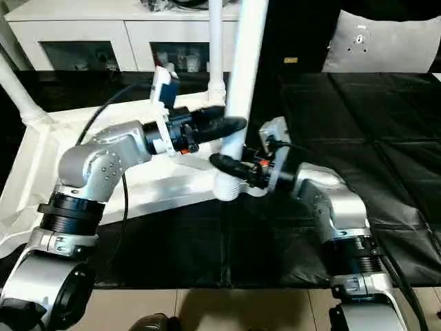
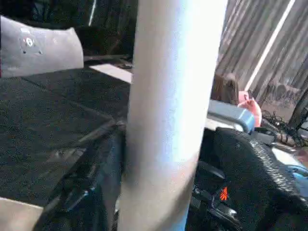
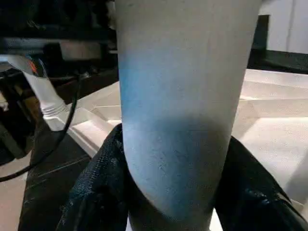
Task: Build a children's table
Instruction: Insert table leg to table base
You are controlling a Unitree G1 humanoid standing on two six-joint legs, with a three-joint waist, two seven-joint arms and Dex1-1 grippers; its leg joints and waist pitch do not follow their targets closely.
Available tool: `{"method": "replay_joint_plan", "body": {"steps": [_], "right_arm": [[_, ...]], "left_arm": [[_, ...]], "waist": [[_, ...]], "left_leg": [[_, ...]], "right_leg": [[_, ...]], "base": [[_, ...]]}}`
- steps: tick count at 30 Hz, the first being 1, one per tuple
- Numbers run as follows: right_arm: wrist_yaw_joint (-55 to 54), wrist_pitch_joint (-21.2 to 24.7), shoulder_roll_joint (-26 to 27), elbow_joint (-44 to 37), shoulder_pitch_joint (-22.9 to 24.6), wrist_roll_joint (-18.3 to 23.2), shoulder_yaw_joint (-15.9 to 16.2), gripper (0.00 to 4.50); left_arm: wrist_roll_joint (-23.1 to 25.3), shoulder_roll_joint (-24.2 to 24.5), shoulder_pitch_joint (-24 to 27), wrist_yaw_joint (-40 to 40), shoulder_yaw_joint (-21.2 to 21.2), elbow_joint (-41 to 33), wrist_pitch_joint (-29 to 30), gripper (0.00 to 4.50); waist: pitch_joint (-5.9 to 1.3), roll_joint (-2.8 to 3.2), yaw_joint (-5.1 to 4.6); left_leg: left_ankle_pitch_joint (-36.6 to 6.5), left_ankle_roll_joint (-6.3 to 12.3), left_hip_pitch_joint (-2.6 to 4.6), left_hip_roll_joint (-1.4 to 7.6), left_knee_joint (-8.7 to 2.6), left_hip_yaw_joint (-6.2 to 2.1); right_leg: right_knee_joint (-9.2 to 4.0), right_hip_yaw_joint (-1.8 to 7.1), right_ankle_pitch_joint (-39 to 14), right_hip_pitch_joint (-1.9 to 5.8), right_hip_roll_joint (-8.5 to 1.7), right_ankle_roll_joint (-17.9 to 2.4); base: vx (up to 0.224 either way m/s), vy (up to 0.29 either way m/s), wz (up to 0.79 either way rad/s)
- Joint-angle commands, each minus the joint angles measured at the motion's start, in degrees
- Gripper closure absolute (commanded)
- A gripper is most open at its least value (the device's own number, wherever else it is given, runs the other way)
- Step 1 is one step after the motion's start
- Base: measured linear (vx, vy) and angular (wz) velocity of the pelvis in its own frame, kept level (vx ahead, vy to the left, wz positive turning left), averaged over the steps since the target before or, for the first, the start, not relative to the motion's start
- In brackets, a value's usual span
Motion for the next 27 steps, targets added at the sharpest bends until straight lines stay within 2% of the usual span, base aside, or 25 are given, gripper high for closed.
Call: {"method": "replay_joint_plan", "body": {"steps": [1,2,3,4,6,7,9,10,12,14,19,25,27], "right_arm": [[0.3,0.0,0.1,-1.1,-0.2,-0.3,0.0,2.66],[0.3,-0.1,0.1,-1.0,-0.3,-0.4,0.0,2.66],[0.2,-0.2,0.1,-0.9,-0.4,-0.4,-0.1,2.66],[0.2,-0.2,0.1,-0.9,-0.4,-0.4,-0.1,2.66],[0.2,-0.2,0.1,-0.9,-0.4,-0.3,-0.1,2.66],[0.2,-0.4,0.2,-1.0,-0.4,-0.1,-0.1,2.66],[0.1,-0.5,0.2,-1.0,-0.4,0.0,-0.1,2.66],[0.1,-0.6,0.2,-0.9,-0.3,0.0,-0.1,2.66],[0.0,-0.6,0.2,-0.8,-0.4,0.0,-0.1,2.66],[-0.1,-0.8,0.2,-0.7,-0.4,-0.2,-0.1,2.66],[-0.3,-1.0,0.0,-0.4,-0.6,-0.6,-0.1,2.66],[-0.8,-1.2,-0.3,-0.1,-0.8,-1.2,0.0,2.66],[-0.9,0.3,-0.3,0.2,-1.0,-0.5,-0.3,2.10]], "left_arm": [[1.0,0.0,0.0,1.7,0.0,-0.2,-0.7,1.00],[0.8,-0.2,-0.1,2.1,0.3,0.1,-0.6,1.00],[0.2,-0.4,-0.3,2.4,1.1,0.4,-0.3,1.34],[-0.2,-0.5,-0.4,2.5,1.5,0.5,-0.1,1.47],[-0.5,-0.5,-0.4,2.5,1.8,0.5,0.0,1.40],[-0.7,-0.7,-0.5,3.0,2.2,0.4,0.1,1.57],[-0.7,-0.8,-0.4,3.4,2.2,0.5,0.0,2.00],[-0.9,-0.9,-0.4,3.7,2.3,0.5,-0.1,1.87],[-1.6,-1.2,-0.3,4.3,2.7,0.4,-0.1,1.94],[-1.8,-1.3,-0.1,4.4,2.5,0.0,0.4,2.40],[-1.5,-1.6,0.2,4.9,2.3,-0.4,0.8,2.59],[-0.4,-1.3,0.5,5.7,1.4,-0.8,0.4,2.63],[0.5,-0.8,0.7,5.9,0.4,-1.4,-0.2,2.63]], "waist": [[-4.32,-0.94,0.05],[-4.36,-0.93,0.18],[-4.39,-0.95,0.22],[-4.43,-0.97,0.34],[-4.46,-0.98,0.41],[-4.52,-1.15,0.41],[-4.54,-1.05,0.42],[-4.57,-1.04,0.49],[-4.55,-1.02,0.55],[-4.54,-1.21,0.50],[-4.49,-1.15,0.50],[-4.57,-1.26,0.50],[-4.59,-1.23,0.48]], "left_leg": [[-7.7,4.17,1.52,3.61,-3.51,-1.40],[-7.4,4.14,1.56,3.60,-3.48,-1.39],[-7.2,4.13,1.54,3.60,-3.46,-1.40],[-6.7,4.27,1.52,3.54,-3.38,-1.37],[-6.3,4.46,1.49,3.48,-3.31,-1.33],[-5.8,4.81,1.43,3.46,-3.26,-1.33],[-5.6,5.10,1.44,3.47,-3.20,-1.34],[-5.5,5.20,1.41,3.44,-3.14,-1.33],[-5.5,5.25,1.44,3.48,-3.13,-1.32],[-5.7,5.27,1.37,3.46,-3.15,-1.33],[-6.2,4.88,1.45,3.42,-3.13,-1.32],[-5.3,5.19,1.36,3.39,-3.02,-1.30],[-5.2,5.36,1.38,3.44,-3.05,-1.35]], "right_leg": [[-3.96,2.54,-8.6,3.07,-4.51,-11.9],[-3.93,2.54,-8.1,3.03,-4.49,-11.8],[-3.83,2.55,-7.7,3.06,-4.49,-11.9],[-3.78,2.55,-7.0,3.09,-4.51,-12.0],[-3.72,2.54,-6.3,3.09,-4.52,-12.2],[-3.61,2.52,-5.5,3.15,-4.49,-12.3],[-3.53,2.50,-5.0,3.10,-4.47,-12.4],[-3.52,2.51,-4.9,3.14,-4.52,-12.4],[-3.54,2.49,-5.1,3.09,-4.49,-12.5],[-3.52,2.47,-5.3,3.13,-4.45,-12.5],[-3.70,2.50,-7.2,3.09,-4.49,-11.8],[-3.51,2.50,-6.1,3.13,-4.47,-11.9],[-3.52,2.48,-6.1,3.13,-4.42,-11.8]], "base": [[0.000,0.000,0.00],[0.000,0.000,0.00],[0.000,0.000,0.00],[0.000,0.000,0.00],[0.000,0.000,0.00],[0.000,0.000,0.00],[0.000,0.000,0.00],[0.000,0.000,0.00],[0.000,0.000,0.00],[0.000,0.000,0.00],[0.000,0.000,0.00],[0.000,0.000,0.00],[0.000,0.000,0.00]]}}
